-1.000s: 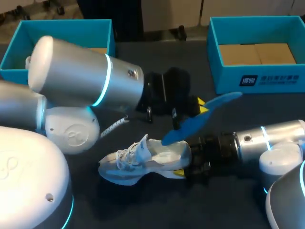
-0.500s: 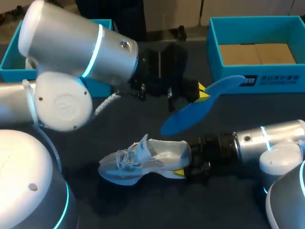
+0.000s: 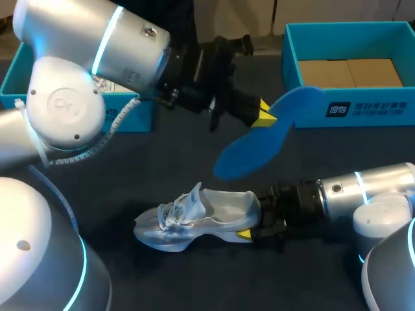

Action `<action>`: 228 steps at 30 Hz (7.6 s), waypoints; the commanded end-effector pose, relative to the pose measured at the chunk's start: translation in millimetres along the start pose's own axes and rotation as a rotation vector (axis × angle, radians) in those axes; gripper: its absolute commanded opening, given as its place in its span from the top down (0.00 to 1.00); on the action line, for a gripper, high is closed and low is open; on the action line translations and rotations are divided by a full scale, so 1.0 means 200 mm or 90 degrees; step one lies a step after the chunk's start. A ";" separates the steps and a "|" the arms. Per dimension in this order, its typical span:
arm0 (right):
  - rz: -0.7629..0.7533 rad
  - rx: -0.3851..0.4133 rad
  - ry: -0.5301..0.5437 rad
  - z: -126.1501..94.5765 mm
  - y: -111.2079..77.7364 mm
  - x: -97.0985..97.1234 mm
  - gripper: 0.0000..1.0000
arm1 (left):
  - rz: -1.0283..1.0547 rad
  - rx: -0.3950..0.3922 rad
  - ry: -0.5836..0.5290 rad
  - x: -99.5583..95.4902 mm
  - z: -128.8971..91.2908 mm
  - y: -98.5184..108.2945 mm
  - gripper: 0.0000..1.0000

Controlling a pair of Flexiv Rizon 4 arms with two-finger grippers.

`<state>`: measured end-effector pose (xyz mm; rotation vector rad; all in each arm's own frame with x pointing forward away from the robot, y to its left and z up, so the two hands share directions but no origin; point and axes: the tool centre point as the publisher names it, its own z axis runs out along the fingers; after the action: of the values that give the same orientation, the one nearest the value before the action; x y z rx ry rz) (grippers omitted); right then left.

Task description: Take the shoe out of the shoebox, open the shoe tongue, remove and reinsert the insole, then place the shoe into the shoebox

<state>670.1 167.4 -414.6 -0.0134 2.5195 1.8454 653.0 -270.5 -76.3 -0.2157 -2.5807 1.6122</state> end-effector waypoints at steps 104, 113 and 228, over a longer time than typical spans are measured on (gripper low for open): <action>0.005 0.094 0.004 -0.11 0.02 0.02 0.00 | -0.197 0.269 0.093 0.43 -0.79 -0.40 1.00; 0.038 0.315 0.003 -0.22 0.15 0.04 0.00 | -0.197 0.269 0.093 0.43 -0.79 -0.40 1.00; 0.060 0.750 0.031 0.09 0.15 -0.20 1.00 | -0.197 0.269 0.093 0.43 -0.79 -0.40 1.00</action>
<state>707.4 188.3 -389.1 0.0842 3.1977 0.1576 584.6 -149.9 64.0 0.0967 -1.9873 1.8862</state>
